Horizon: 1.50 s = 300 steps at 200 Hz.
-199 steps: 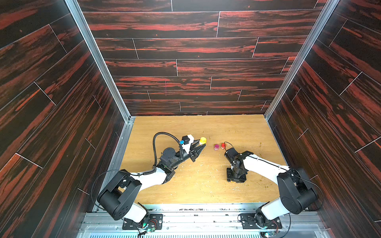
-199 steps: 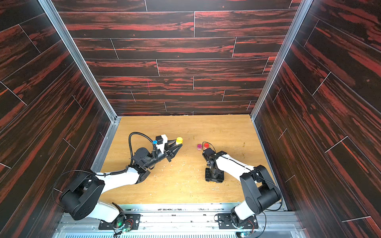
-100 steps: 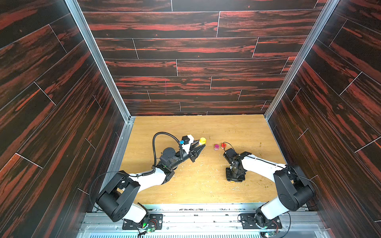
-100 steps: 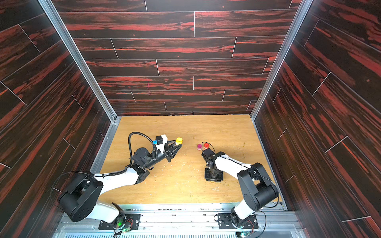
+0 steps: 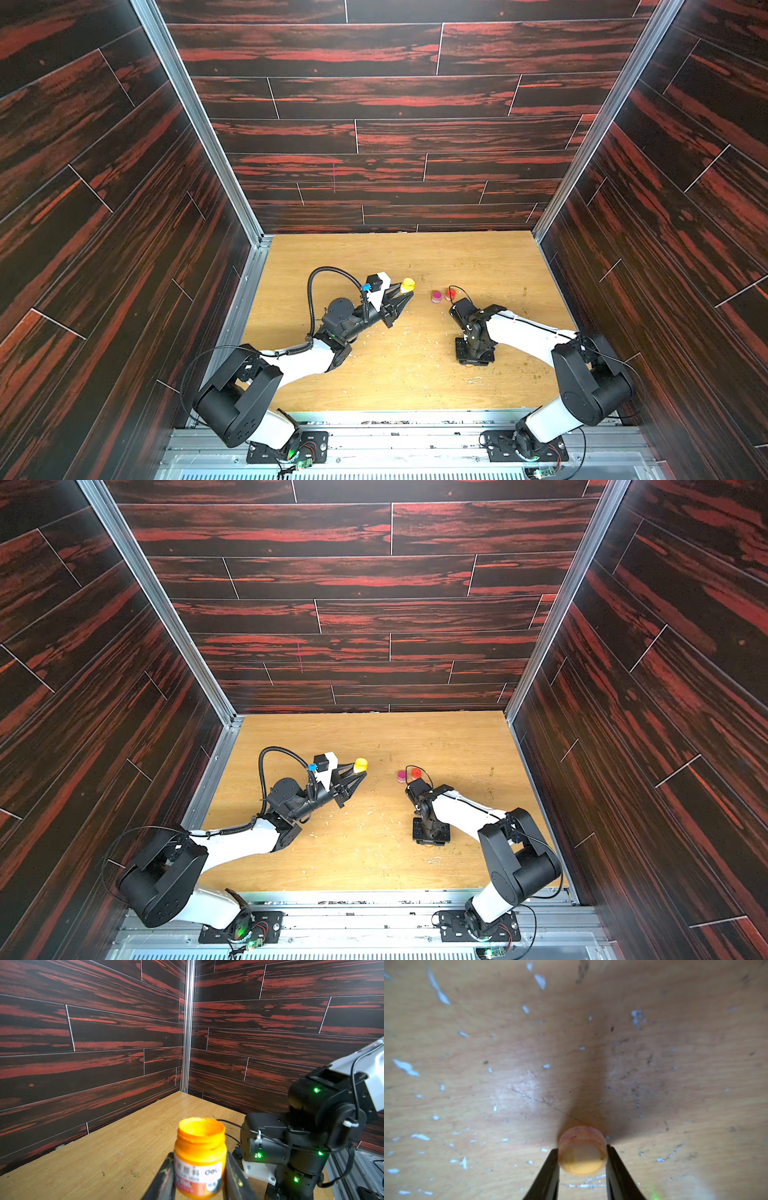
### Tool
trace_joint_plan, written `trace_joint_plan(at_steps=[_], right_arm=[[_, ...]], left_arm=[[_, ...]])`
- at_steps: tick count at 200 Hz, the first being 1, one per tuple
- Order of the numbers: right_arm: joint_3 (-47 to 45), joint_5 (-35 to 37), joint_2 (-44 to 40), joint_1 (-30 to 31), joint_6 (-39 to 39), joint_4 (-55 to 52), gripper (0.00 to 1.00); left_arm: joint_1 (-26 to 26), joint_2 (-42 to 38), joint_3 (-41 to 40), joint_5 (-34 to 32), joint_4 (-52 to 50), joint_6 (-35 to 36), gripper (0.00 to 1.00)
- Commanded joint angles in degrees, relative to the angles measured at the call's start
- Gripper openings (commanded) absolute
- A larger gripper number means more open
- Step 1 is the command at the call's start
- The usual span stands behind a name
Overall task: Close the paint jar lid
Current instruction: Pick up the lid from the center of the board, then close the lid on the paint jar.
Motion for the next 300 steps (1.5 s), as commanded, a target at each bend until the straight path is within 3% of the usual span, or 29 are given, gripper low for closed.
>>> trace_joint_plan(at_steps=[1,97,130,210,300], right_arm=[[6.07,0.67,-1.14,-0.21,-3.67,-3.15,0.27],[42.26,-14.09,3.14,-3.74,-16.55,-15.69,0.27],[50.15,-19.97,6.18,-3.85,-18.76,-18.32,0.27],[52.84,-30.85,7.64,-3.41,-19.56,-17.69,0.27],[55.53,-34.32,9.37,-2.25,-20.64,-19.07,0.27]], left_arm=[[0.81,-1.14,-0.25,0.16,3.76,-0.62,0.31],[1.25,1.42,0.89,1.75,0.41,3.72,0.31],[1.13,3.05,1.92,3.54,-0.77,5.51,0.31],[0.21,5.62,3.87,4.57,-0.83,4.76,0.31],[-0.76,6.51,4.85,4.57,-1.88,5.29,0.31]])
